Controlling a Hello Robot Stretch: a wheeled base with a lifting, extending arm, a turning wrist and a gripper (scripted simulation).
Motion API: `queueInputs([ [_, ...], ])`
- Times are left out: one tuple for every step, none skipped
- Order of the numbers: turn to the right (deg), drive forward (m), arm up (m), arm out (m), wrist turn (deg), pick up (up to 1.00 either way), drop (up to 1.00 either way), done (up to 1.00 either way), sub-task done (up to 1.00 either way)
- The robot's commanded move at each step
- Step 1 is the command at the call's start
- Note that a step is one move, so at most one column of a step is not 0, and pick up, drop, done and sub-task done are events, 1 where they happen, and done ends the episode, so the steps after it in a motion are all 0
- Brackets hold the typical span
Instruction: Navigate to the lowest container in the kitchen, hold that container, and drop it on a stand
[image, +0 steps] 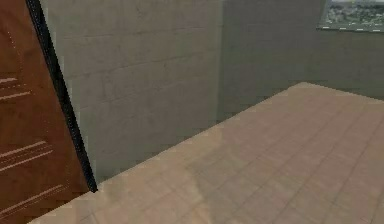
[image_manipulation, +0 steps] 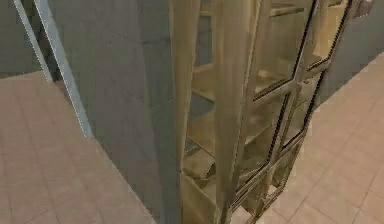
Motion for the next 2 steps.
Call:
queueInputs([
  [42.0, 0.00, 0.00, 0.00, 0.0, 0.00, 0.00, 0.00, 0.00],
  [0.0, 1.00, 0.00, 0.00, 0.0, 0.00, 0.00, 0.00, 0.00],
])
